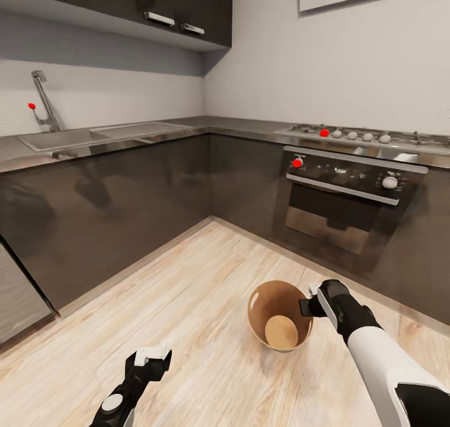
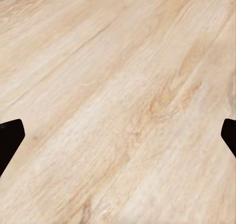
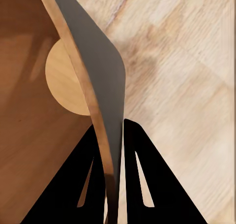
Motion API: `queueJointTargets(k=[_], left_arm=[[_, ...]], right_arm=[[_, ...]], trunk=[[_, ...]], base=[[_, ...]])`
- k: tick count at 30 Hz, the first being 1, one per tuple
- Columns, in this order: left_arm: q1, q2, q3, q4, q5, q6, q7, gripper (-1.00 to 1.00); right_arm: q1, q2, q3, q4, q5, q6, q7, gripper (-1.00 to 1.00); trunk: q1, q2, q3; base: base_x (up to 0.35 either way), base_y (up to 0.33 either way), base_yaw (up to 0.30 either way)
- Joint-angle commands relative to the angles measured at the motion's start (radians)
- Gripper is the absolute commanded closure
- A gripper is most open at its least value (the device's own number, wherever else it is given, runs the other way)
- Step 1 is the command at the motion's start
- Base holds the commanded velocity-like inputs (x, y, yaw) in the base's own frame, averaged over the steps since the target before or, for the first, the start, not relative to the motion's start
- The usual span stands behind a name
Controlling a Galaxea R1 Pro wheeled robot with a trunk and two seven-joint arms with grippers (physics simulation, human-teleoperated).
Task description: Put the three can of soda from the living room inside the tash can in the kitchen.
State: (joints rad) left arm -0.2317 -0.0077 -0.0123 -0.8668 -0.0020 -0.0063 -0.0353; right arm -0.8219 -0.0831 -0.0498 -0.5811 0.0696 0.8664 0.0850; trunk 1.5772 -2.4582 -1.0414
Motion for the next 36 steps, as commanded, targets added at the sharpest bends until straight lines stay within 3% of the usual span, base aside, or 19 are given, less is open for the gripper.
queueJointTargets(k=[1,36], left_arm=[[0.000,0.000,0.000,0.000,0.000,0.000,0.000,-1.00],[0.000,0.000,0.000,0.000,0.000,-0.001,0.002,-1.00]], right_arm=[[0.000,0.000,-0.001,0.000,-0.014,0.001,0.007,1.00],[0.000,0.013,-0.001,0.001,-0.017,0.002,0.023,1.00]], trunk=[[-0.004,0.007,0.003],[-0.138,0.252,0.113]], base=[[0.000,0.000,0.000],[0.000,0.000,0.000]])
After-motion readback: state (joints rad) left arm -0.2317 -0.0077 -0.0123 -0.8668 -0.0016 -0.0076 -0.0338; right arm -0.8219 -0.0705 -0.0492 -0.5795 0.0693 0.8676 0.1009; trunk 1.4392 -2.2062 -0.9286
